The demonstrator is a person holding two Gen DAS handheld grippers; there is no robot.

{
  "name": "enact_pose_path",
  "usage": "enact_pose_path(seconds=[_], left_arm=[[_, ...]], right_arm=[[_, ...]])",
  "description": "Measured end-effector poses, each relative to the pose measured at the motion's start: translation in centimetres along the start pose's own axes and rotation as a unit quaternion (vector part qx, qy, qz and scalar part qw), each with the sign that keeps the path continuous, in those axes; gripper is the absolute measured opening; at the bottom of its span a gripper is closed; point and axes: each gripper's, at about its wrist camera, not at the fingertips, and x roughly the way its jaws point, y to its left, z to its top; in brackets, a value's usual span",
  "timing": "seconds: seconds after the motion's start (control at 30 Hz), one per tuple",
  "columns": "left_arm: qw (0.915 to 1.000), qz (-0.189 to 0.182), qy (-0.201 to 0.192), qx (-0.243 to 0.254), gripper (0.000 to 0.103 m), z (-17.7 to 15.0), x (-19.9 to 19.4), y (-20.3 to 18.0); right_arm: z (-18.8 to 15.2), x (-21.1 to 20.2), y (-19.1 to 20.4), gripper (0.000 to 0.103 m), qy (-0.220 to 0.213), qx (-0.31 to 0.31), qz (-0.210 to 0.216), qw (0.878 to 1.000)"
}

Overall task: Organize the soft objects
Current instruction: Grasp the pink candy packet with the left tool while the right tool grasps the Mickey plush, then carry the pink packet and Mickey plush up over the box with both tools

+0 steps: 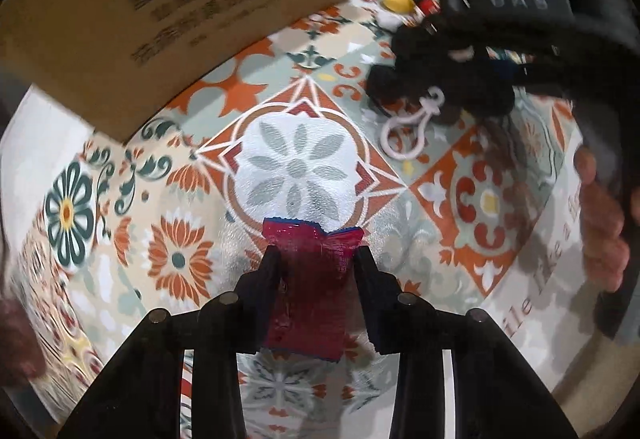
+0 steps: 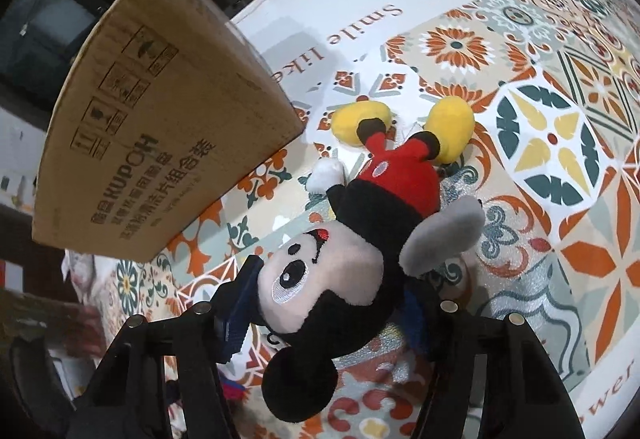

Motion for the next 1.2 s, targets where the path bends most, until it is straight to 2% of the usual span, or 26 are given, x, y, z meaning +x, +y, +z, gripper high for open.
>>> enact_pose_path(seconds=[0.13,0.27,0.37,0.5,0.6,0.77,0.87,1.07,1.2], left_arm=[[0.9984,-0.014,-0.02,-0.05,0.036,-1.4,-0.4,1.2],[0.9927,-0.023,-0.046,-0.109,0.035,-2.8,-0.8,2.2],[0.9839,-0.038,-0.07,-0.16,0.034,-3.9,-1.3,3.2],[0.9723,-0.05,-0.099,-0.206,0.032,-5.7,-3.1,2.7],[0.9656,-0.056,-0.117,-0.225,0.03,-6.4,-4.1,2.8],[0.9603,-0.046,-0.145,-0.234,0.026,-5.3,-6.7,0.1],[0.9563,-0.043,-0.158,-0.242,0.024,-5.3,-7.6,-0.2],[0.9438,-0.042,-0.192,-0.265,0.022,-5.3,-9.1,-0.6],[0.936,-0.027,-0.223,-0.271,0.021,-5.2,-10.1,-0.8]], right_arm=[[-0.6,-0.1,0.3,0.062,-0.004,-0.021,0.003,1.0],[-1.2,-0.9,0.2,0.062,-0.011,-0.038,0.007,0.999],[-1.7,-1.9,0.4,0.062,-0.019,-0.055,0.011,0.998],[-2.0,-3.6,0.5,0.062,-0.03,-0.07,0.019,0.997],[-2.2,-5.0,0.5,0.062,-0.041,-0.078,0.024,0.996],[-2.6,-6.6,0.7,0.062,-0.052,-0.091,0.029,0.994],[-3.1,-7.7,1.0,0.062,-0.062,-0.104,0.03,0.992],[-3.6,-9.8,2.2,0.062,-0.085,-0.13,0.039,0.987],[-3.7,-11.2,2.9,0.062,-0.107,-0.148,0.043,0.982]])
